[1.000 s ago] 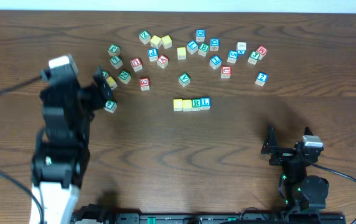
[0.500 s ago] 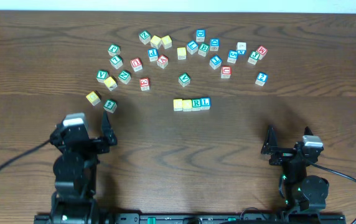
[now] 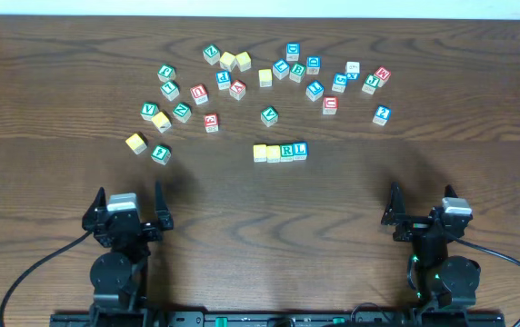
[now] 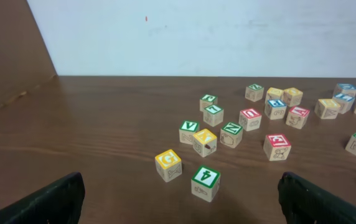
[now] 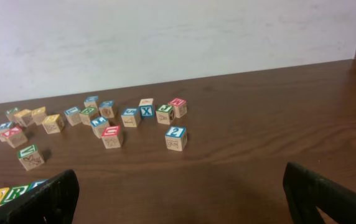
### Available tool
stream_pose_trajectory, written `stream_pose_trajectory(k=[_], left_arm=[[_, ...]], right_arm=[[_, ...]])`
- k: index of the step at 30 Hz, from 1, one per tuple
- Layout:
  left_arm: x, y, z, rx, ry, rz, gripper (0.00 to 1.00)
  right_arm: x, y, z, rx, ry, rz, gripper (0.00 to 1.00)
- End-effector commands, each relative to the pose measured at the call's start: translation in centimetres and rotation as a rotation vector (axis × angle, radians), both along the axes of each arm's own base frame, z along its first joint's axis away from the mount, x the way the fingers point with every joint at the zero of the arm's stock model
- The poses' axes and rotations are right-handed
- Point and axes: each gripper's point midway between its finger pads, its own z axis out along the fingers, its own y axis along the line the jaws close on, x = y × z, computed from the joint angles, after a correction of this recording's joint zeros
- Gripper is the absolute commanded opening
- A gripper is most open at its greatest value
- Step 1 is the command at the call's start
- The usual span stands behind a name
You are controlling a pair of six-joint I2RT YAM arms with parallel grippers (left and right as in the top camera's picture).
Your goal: Spell out CORL
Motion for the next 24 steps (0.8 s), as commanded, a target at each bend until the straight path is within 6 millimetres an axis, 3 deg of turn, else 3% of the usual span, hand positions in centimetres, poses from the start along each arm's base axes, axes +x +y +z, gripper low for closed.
stream_pose_trajectory(k=[1,5,24], left_arm=[[0.0,0.0,-0.3,0.031,-0.009,-0.003,0.98],[0.1,0.0,-2.2,0.049,0.034,-0.006,0.97],[0.1,0.0,-2.2,0.049,0.034,-0.007,0.98]], right_arm=[[0.0,0.1,-0.1,-0.009,-0.002,0.005,0.99],[0.0,0.1,-0.1,-0.009,-0.002,0.005,0.99],[0.0,0.1,-0.1,-0.009,-0.002,0.005,0.99]])
